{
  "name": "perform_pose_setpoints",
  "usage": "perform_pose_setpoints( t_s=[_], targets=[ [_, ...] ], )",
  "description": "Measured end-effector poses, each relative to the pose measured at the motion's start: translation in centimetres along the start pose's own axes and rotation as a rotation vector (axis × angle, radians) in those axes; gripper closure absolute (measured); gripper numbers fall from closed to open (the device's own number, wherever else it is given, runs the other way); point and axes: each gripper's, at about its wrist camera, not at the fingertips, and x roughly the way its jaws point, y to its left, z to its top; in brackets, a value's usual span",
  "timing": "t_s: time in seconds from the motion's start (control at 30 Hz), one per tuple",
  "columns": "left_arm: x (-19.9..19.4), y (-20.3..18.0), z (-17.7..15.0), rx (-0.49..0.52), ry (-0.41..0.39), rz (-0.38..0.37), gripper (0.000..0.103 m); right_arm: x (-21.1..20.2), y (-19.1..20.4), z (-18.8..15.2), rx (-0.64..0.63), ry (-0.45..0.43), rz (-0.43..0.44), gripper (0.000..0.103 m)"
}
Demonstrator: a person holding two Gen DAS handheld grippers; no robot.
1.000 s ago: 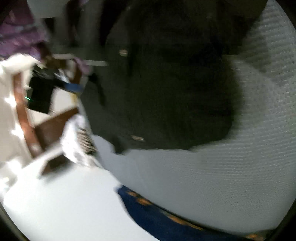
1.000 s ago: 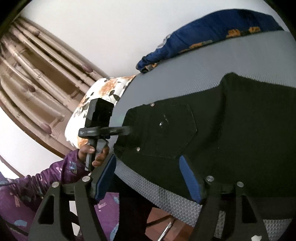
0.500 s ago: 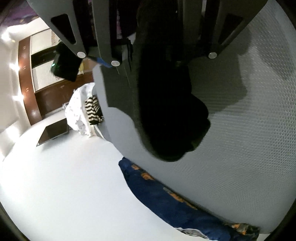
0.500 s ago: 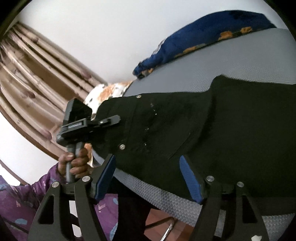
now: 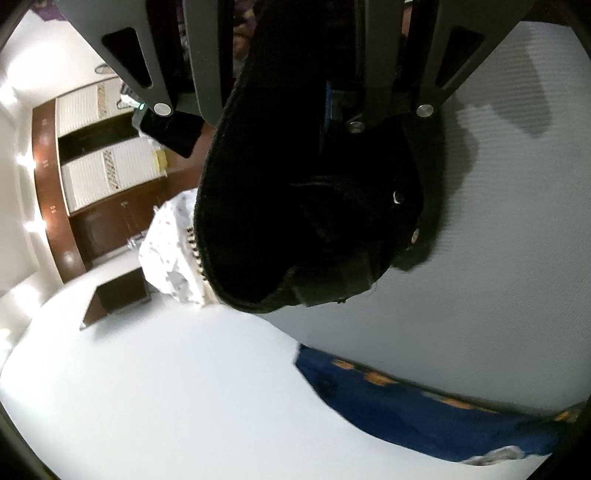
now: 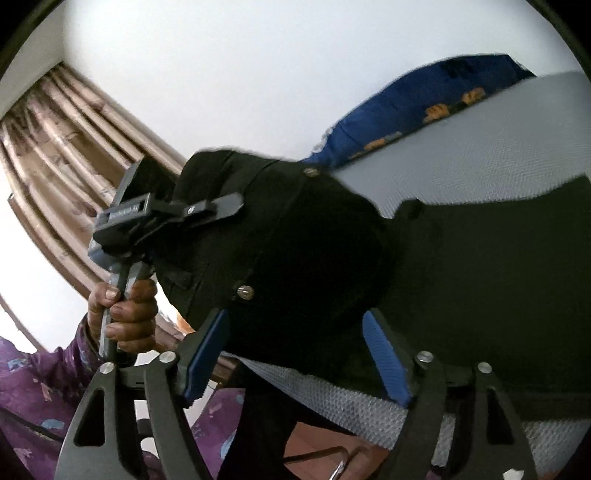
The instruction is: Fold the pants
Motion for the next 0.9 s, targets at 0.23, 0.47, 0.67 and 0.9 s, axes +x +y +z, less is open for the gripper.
perform_pose_setpoints(
  t_s=[0.23, 0.47, 0.67, 0.9],
  targets=[
    [8.6, -4.8, 1.0, 0.051, 0.072, -0.007, 0.080, -4.3, -1.9, 1.0, -0.038, -0.061, -0.018, 0.023],
    [19.8, -7.1, -0.2, 0.118, 0.223, 0.164, 0.062, -8.7, -7.2, -0.2, 0.039, -0.089, -0.120, 0.017],
    [23.4, -9.5, -1.8, 0.285, 0.256, 0.213, 0.050, -8.8, -10.6, -1.7, 0.141, -0.090, -0.110, 0.017],
    [18.4, -15.5, 0.1, 0.563, -0.008, 0.186, 0.024, -9.9, -12.7, -2.8, 0.215, -0.116, -0.112, 0.014]
  ],
)
